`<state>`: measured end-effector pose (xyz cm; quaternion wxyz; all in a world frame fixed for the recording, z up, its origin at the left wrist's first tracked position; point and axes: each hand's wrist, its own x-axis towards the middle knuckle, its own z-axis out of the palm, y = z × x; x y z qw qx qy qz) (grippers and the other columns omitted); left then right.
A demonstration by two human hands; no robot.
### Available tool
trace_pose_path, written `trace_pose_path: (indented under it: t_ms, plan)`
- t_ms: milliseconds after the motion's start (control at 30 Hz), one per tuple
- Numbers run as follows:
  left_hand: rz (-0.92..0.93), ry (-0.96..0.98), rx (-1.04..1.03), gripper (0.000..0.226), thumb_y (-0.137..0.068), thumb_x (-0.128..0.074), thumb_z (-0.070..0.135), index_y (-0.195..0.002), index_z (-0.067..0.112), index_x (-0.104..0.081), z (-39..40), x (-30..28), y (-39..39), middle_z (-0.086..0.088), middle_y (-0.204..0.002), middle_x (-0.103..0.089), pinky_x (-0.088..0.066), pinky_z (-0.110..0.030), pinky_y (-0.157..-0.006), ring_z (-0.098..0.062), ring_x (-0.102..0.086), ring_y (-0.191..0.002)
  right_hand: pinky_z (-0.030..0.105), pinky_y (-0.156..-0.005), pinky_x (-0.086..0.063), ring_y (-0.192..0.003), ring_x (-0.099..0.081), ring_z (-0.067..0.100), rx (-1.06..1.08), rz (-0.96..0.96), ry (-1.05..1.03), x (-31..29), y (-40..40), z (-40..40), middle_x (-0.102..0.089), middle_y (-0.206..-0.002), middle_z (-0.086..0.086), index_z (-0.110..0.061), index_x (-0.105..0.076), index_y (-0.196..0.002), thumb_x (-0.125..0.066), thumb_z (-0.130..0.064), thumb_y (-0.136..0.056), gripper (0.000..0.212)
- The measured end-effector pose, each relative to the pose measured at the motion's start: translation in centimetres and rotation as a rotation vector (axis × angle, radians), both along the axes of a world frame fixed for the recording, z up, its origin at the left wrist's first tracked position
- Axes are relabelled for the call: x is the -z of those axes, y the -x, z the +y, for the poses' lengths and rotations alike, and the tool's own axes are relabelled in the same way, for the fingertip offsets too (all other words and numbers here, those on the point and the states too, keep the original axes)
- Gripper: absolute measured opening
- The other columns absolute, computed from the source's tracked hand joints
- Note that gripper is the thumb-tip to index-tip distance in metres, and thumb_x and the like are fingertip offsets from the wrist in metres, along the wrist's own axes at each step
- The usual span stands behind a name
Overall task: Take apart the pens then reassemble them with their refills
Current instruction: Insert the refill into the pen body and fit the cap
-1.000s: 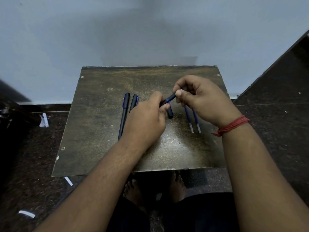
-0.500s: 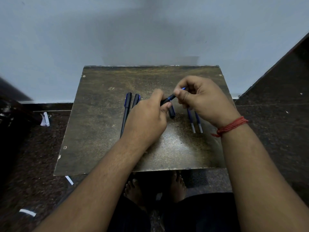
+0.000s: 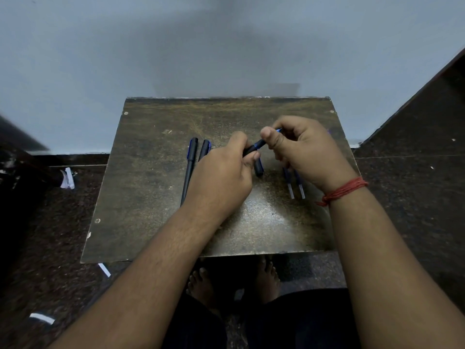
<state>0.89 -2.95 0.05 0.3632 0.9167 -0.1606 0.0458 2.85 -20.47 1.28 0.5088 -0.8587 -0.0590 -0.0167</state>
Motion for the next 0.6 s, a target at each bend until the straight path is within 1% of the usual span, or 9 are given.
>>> trace_pose_path:
  t_ms: [67, 133, 200, 233, 300, 367, 433, 533, 600]
  plan:
    - [0.001, 0.01, -0.003, 0.015, -0.1, -0.052, 0.032, -0.096, 0.017, -0.051, -0.02, -0.1, -0.03, 0.007, -0.061, -0.054, -0.032, -0.028, -0.046, -0.012, -0.05, -0.05, 0.032, -0.051, -0.05, -0.053, -0.058, 0.011, -0.003, -0.008, -0.057, 0.02, 0.02, -0.18, -0.063, -0.07, -0.001, -0.023, -0.065, -0.087, -0.068, -0.046, -0.089, 0.024]
    - [0.0, 0.01, -0.001, 0.015, -0.1, -0.052, 0.032, -0.097, 0.017, -0.051, 0.0, -0.13, -0.02, 0.006, -0.061, -0.054, -0.033, -0.028, -0.046, -0.011, -0.05, -0.05, 0.035, -0.055, -0.055, -0.06, -0.063, 0.017, -0.072, -0.014, -0.21, -0.16, 0.15, -0.15, -0.064, -0.082, 0.005, -0.022, -0.065, -0.098, -0.068, -0.024, -0.093, 0.006]
    - [-0.004, -0.001, 0.003, 0.015, -0.1, -0.051, 0.032, -0.097, 0.017, -0.052, 0.08, -0.11, -0.02, 0.006, -0.062, -0.055, -0.035, -0.029, -0.045, -0.011, -0.05, -0.05, 0.032, -0.057, -0.056, -0.061, -0.063, 0.018, -0.13, -0.017, -0.265, -0.15, 0.15, 0.0, -0.064, -0.076, 0.003, -0.017, -0.065, -0.097, -0.063, -0.008, -0.095, 0.009]
    - [-0.006, -0.009, 0.003, 0.015, -0.1, -0.052, 0.032, -0.098, 0.017, -0.052, 0.1, -0.08, -0.02, 0.006, -0.063, -0.055, -0.035, -0.029, -0.045, -0.011, -0.05, -0.051, 0.031, -0.055, -0.055, -0.058, -0.062, 0.017, -0.123, -0.006, -0.235, -0.17, 0.15, 0.12, -0.064, -0.07, 0.001, -0.016, -0.065, -0.093, -0.062, -0.008, -0.096, 0.01]
    - [-0.007, -0.027, 0.003, 0.015, -0.1, -0.052, 0.031, -0.098, 0.017, -0.052, 0.08, -0.08, 0.03, 0.007, -0.062, -0.054, -0.031, -0.028, -0.046, -0.01, -0.049, -0.051, 0.029, -0.049, -0.05, -0.051, -0.059, 0.013, -0.049, 0.001, -0.105, -0.03, 0.13, 0.32, -0.062, -0.062, -0.003, -0.019, -0.064, -0.083, -0.064, -0.025, -0.097, 0.015]
    - [-0.011, -0.029, 0.004, 0.015, -0.1, -0.052, 0.031, -0.097, 0.017, -0.052, 0.02, -0.18, 0.06, 0.007, -0.061, -0.053, -0.028, -0.027, -0.045, -0.009, -0.048, -0.05, 0.026, -0.046, -0.045, -0.045, -0.055, 0.008, 0.014, -0.015, 0.016, 0.05, 0.11, 0.29, -0.06, -0.056, -0.005, -0.023, -0.062, -0.075, -0.062, -0.051, -0.091, 0.032]
    - [-0.012, -0.011, 0.003, 0.015, -0.1, -0.052, 0.031, -0.097, 0.017, -0.052, 0.02, -0.25, 0.03, 0.007, -0.061, -0.052, -0.029, -0.028, -0.045, -0.01, -0.048, -0.05, 0.031, -0.044, -0.049, -0.047, -0.06, 0.012, 0.012, -0.012, -0.036, -0.11, 0.22, 0.21, -0.063, -0.066, -0.003, -0.023, -0.064, -0.083, -0.063, -0.057, -0.086, 0.034]
    - [-0.017, 0.005, 0.006, 0.014, -0.1, -0.052, 0.03, -0.097, 0.017, -0.051, 0.1, -0.12, -0.08, 0.007, -0.062, -0.054, -0.033, -0.029, -0.046, -0.012, -0.049, -0.051, 0.037, -0.057, -0.058, -0.064, -0.068, 0.021, -0.123, 0.001, -0.213, -0.28, 0.27, 0.01, -0.065, -0.088, 0.006, -0.016, -0.064, -0.105, -0.068, -0.016, -0.093, 0.013]
    - [-0.021, -0.003, 0.005, 0.013, -0.1, -0.053, 0.03, -0.096, 0.017, -0.051, 0.15, -0.05, -0.1, 0.007, -0.062, -0.053, -0.032, -0.029, -0.045, -0.011, -0.049, -0.051, 0.033, -0.058, -0.056, -0.062, -0.065, 0.019, -0.159, 0.03, -0.225, -0.29, 0.25, 0.12, -0.065, -0.077, 0.005, -0.015, -0.065, -0.098, -0.063, -0.004, -0.095, 0.011]
